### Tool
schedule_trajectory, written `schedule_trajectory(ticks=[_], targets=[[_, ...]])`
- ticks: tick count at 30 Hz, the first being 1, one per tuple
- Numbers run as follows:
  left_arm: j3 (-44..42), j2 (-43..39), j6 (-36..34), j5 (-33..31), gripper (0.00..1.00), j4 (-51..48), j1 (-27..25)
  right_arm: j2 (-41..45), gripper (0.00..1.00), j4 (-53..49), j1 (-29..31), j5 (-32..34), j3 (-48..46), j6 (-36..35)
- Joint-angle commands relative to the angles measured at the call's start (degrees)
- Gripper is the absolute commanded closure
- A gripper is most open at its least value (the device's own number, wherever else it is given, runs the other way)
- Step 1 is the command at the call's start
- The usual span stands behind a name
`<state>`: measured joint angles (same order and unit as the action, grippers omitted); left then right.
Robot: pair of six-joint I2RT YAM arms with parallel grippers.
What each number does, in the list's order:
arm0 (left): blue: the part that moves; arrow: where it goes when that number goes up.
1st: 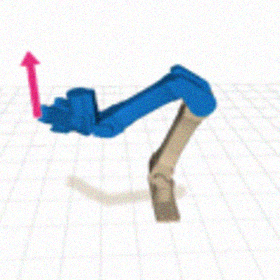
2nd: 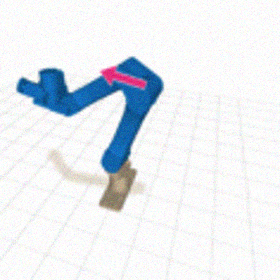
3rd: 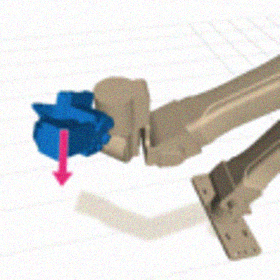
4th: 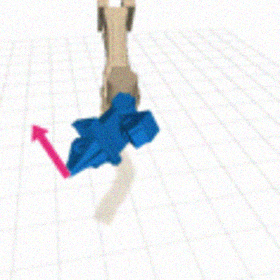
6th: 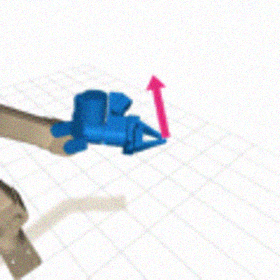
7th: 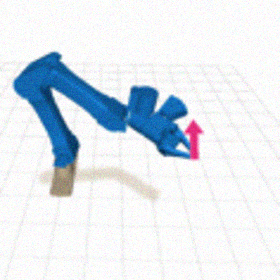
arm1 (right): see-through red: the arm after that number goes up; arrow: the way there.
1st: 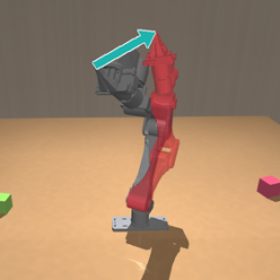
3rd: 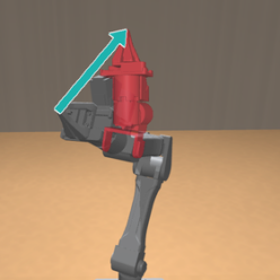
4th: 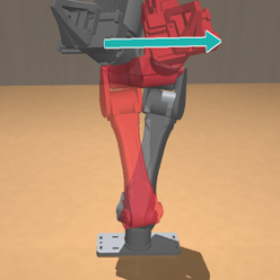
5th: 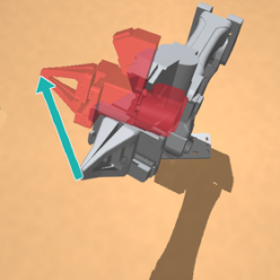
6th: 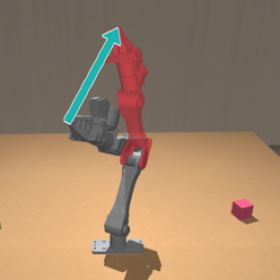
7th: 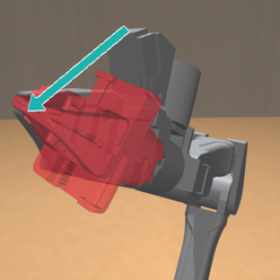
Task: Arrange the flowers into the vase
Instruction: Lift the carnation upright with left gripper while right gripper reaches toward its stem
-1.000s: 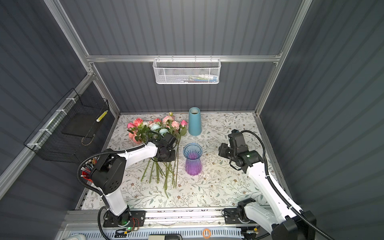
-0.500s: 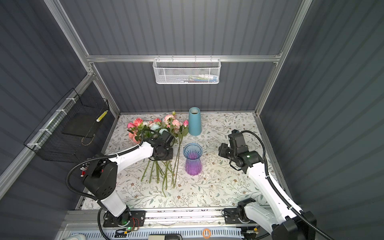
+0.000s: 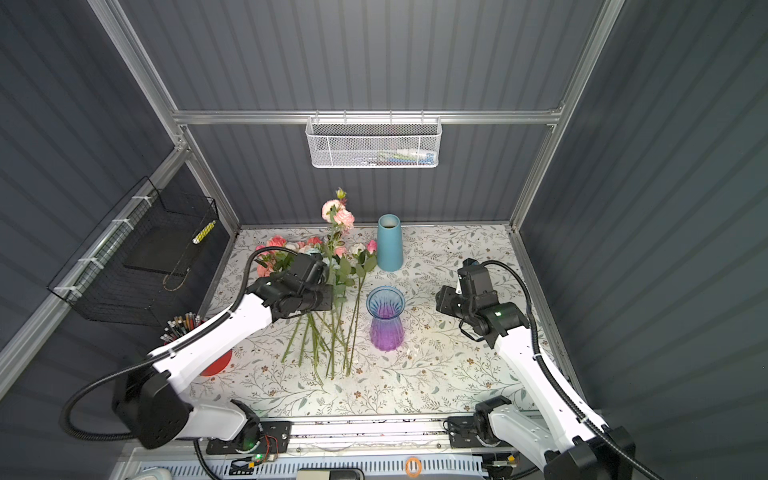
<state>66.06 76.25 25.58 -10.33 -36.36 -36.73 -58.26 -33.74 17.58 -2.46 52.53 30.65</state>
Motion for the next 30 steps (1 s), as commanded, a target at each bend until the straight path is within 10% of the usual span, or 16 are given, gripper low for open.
schedule_trajectory(ticks=[1,11,30], targets=[[-3.20,-7.95,-5.10,1.37,1.00,6.46,-0.34,1.17,0.47,-0.17,0.35,-2.88,4.04,-0.39],[-10.87,-25.55,-12.63,11.86,1.00,19.79,-0.32,2.71,0.38,6.37,9.81,-8.28,12.05,-1.82],[-2.41,-16.92,-12.32,24.11,1.00,26.50,-0.88,-24.18,0.42,10.38,27.15,-14.60,42.65,-9.13]])
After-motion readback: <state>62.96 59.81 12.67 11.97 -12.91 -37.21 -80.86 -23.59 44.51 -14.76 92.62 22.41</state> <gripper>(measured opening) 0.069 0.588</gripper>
